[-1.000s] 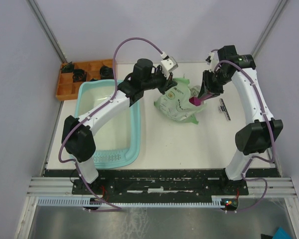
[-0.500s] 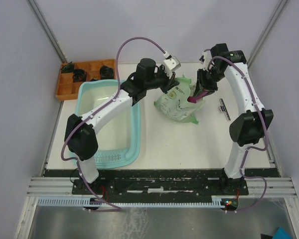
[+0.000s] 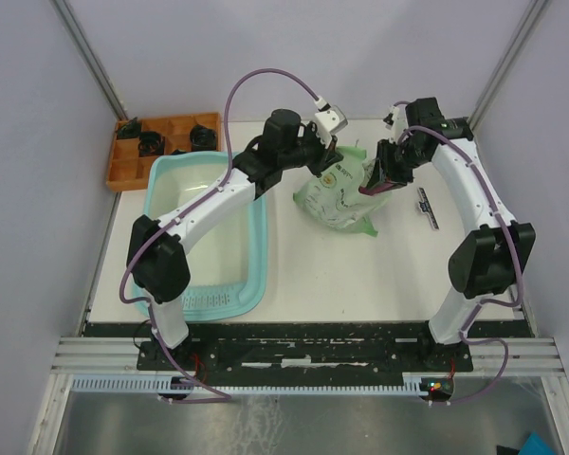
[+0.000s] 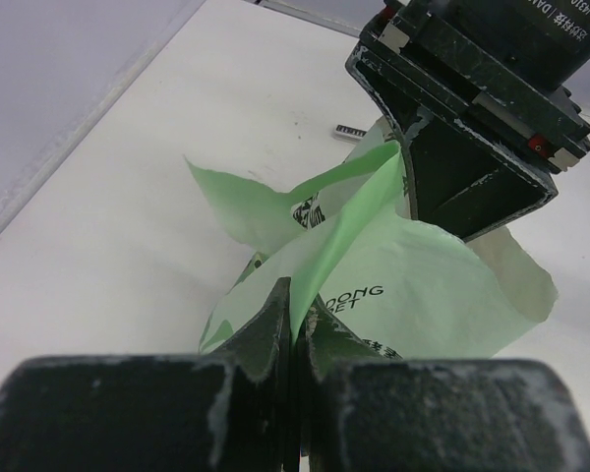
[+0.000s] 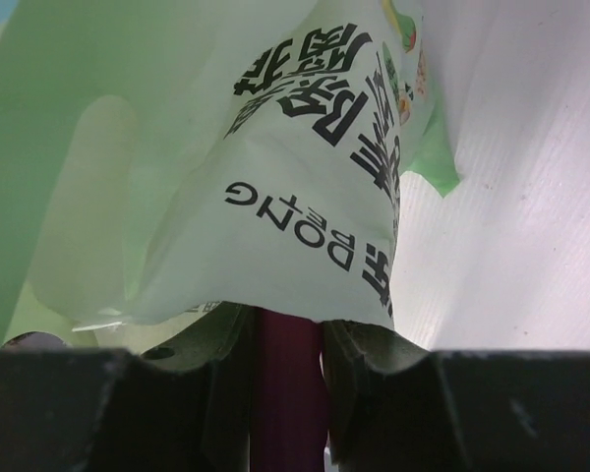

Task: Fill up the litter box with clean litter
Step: 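Scoop the cat litter from the cat litter bag.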

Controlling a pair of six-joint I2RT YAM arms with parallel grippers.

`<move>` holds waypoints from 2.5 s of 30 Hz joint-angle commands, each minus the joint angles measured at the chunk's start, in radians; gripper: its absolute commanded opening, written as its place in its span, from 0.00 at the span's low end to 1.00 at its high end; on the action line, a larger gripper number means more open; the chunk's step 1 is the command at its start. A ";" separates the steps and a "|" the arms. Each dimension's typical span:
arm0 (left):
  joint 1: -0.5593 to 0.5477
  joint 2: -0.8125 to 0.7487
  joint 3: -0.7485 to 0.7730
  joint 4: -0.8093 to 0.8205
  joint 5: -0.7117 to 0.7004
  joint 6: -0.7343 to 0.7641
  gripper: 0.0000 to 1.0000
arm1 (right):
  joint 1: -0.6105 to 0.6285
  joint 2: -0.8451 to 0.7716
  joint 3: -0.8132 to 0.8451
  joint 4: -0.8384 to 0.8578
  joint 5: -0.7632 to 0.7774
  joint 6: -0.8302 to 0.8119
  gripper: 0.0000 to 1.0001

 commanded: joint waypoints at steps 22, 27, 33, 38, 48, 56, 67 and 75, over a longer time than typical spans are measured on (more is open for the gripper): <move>-0.027 0.028 0.149 0.133 0.047 -0.056 0.03 | 0.101 0.189 -0.234 0.442 0.039 0.086 0.02; -0.040 0.093 0.247 0.110 0.080 -0.078 0.03 | 0.103 0.177 -0.315 0.480 0.051 0.103 0.02; -0.067 0.144 0.323 0.069 0.086 -0.067 0.03 | 0.112 0.177 -0.372 0.530 0.042 0.133 0.02; -0.071 0.125 0.299 0.064 0.077 -0.063 0.03 | 0.113 0.195 -0.379 0.566 0.019 0.149 0.02; -0.071 0.075 0.230 0.096 0.044 -0.056 0.03 | 0.110 0.177 -0.489 0.765 -0.200 0.247 0.02; -0.085 0.105 0.350 0.073 0.065 -0.073 0.03 | 0.097 0.162 -0.531 0.814 -0.204 0.272 0.02; -0.123 0.194 0.577 0.039 0.110 -0.112 0.03 | 0.074 0.170 -0.553 0.826 -0.190 0.257 0.02; -0.141 0.196 0.540 0.034 0.098 -0.114 0.03 | 0.056 0.187 -0.599 0.986 -0.350 0.354 0.02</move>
